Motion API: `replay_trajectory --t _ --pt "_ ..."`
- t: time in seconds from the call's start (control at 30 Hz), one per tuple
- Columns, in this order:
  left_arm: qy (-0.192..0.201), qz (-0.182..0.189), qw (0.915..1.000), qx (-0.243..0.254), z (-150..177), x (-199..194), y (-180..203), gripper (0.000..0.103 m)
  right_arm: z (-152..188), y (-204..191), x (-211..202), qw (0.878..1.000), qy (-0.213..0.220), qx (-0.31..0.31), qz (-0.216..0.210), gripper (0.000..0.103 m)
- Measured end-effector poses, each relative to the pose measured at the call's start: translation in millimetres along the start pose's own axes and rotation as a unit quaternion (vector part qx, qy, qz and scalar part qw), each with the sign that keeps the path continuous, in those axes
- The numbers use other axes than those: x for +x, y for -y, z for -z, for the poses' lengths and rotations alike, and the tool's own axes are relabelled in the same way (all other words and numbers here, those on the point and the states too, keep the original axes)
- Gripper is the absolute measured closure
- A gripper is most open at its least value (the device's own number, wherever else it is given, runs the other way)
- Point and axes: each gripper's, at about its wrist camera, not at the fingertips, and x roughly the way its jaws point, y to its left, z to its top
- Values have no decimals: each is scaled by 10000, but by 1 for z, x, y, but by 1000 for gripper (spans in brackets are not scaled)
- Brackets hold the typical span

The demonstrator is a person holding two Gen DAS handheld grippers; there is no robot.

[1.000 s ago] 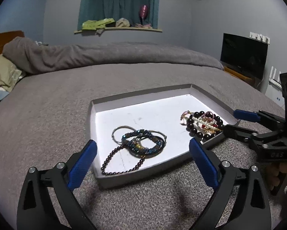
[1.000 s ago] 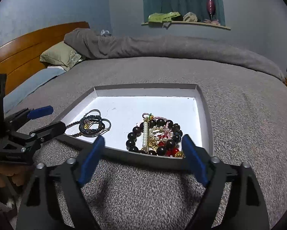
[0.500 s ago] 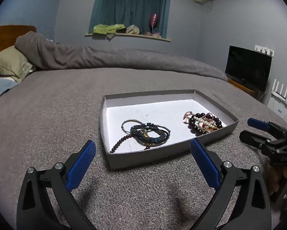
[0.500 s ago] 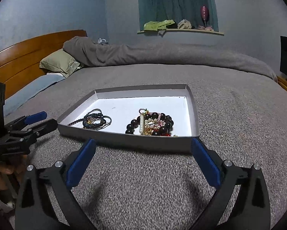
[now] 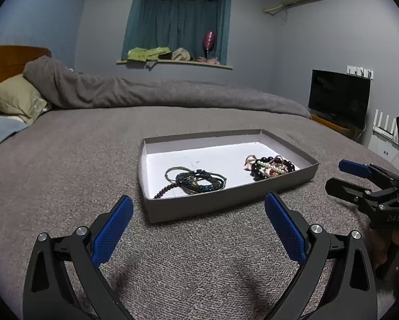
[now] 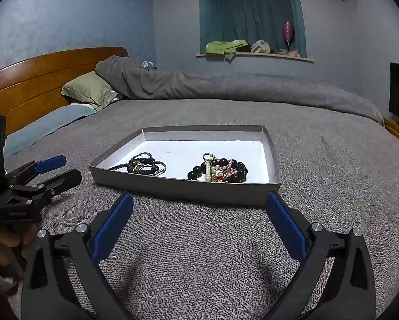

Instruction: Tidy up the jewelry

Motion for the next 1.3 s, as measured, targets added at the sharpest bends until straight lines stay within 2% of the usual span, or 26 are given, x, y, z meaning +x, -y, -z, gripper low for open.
replay_trajectory --t 0.47,1.3 --pt "209 191 9994 -199 10 -10 -6 5 8 -13 -21 9976 590 -316 166 5" --pt "265 84 9996 -25 10 -13 1 5 10 -15 -23 9971 628 -381 179 5"
